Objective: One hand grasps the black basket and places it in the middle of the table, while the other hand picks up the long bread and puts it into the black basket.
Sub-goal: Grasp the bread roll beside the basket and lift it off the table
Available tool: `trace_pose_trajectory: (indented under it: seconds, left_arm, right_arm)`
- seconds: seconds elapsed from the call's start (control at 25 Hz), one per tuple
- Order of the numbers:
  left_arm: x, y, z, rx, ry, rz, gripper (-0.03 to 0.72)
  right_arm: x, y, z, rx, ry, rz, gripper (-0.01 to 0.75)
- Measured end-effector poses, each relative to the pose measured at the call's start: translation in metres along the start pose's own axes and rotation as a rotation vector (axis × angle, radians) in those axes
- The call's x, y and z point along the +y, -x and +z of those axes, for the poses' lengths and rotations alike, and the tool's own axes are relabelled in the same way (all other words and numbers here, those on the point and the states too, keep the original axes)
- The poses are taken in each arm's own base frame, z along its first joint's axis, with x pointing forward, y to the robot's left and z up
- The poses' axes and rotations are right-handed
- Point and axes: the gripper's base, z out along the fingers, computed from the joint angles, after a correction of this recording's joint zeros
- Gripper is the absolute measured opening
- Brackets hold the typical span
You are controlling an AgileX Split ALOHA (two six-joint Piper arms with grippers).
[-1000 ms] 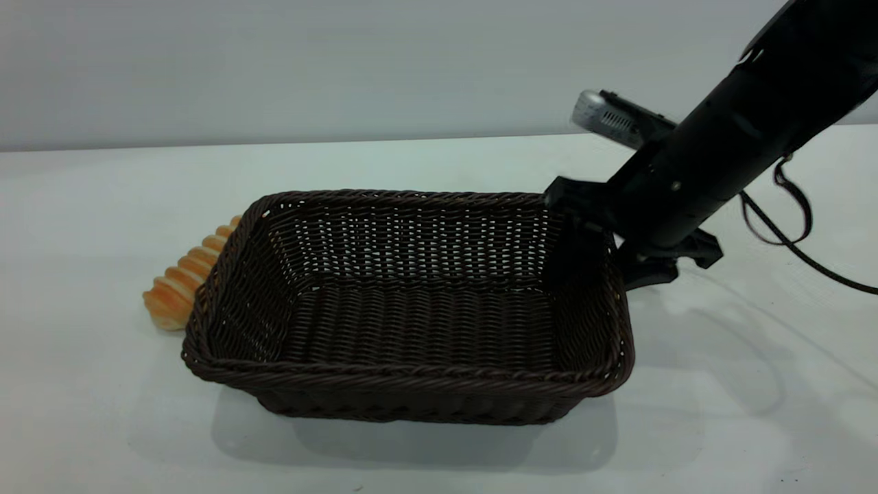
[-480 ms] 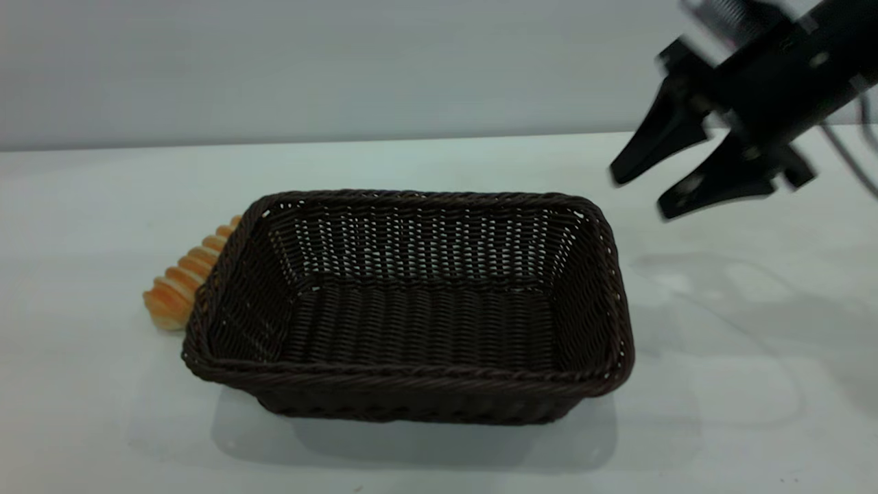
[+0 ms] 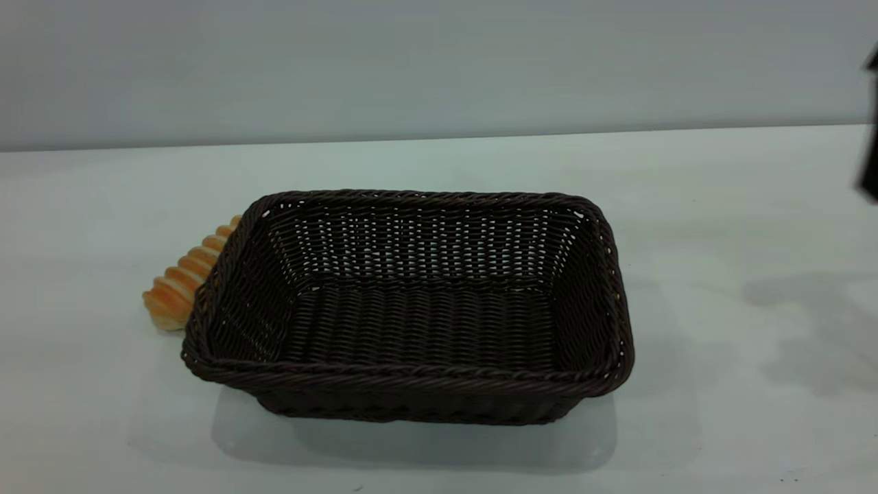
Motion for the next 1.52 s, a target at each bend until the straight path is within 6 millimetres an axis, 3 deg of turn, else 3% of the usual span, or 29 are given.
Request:
trace_pose_trajectory:
  seconds: [0.28, 0.6, 0.8, 1.0, 1.16, 1.36, 1.52]
  left_arm:
    - [-0.005, 0.021, 0.037, 0.139, 0.011, 0.044, 0.563]
    - [-0.02, 0.042, 0.102, 0.304, -0.058, 0.125, 0.563]
    - [-0.027, 0.066, 0.138, 0.402, -0.089, 0.198, 0.563]
    - [-0.034, 0.101, 0.178, 0.419, -0.107, 0.287, 0.563]
    - [-0.038, 0.115, 0.212, 0.401, -0.105, 0.324, 0.563]
    - [-0.037, 0.109, 0.256, 0.415, -0.075, 0.382, 0.563]
    - [-0.036, 0.102, 0.275, 0.446, -0.063, 0.413, 0.563]
  right_arm:
    - [0.031, -0.039, -0.069, -0.071, -0.002, -0.018, 0.512]
    - [0.074, -0.1, -0.106, -0.176, 0.008, -0.154, 0.511]
    - [0.079, -0.119, -0.117, -0.205, 0.01, -0.17, 0.511]
    - [0.08, -0.131, -0.119, -0.193, 0.012, -0.174, 0.51]
    - [0.081, -0.137, -0.122, -0.207, 0.011, -0.177, 0.51]
    - [0.082, -0.143, -0.127, -0.229, 0.009, -0.183, 0.51]
    - [0.082, -0.144, -0.128, -0.235, 0.008, -0.184, 0.51]
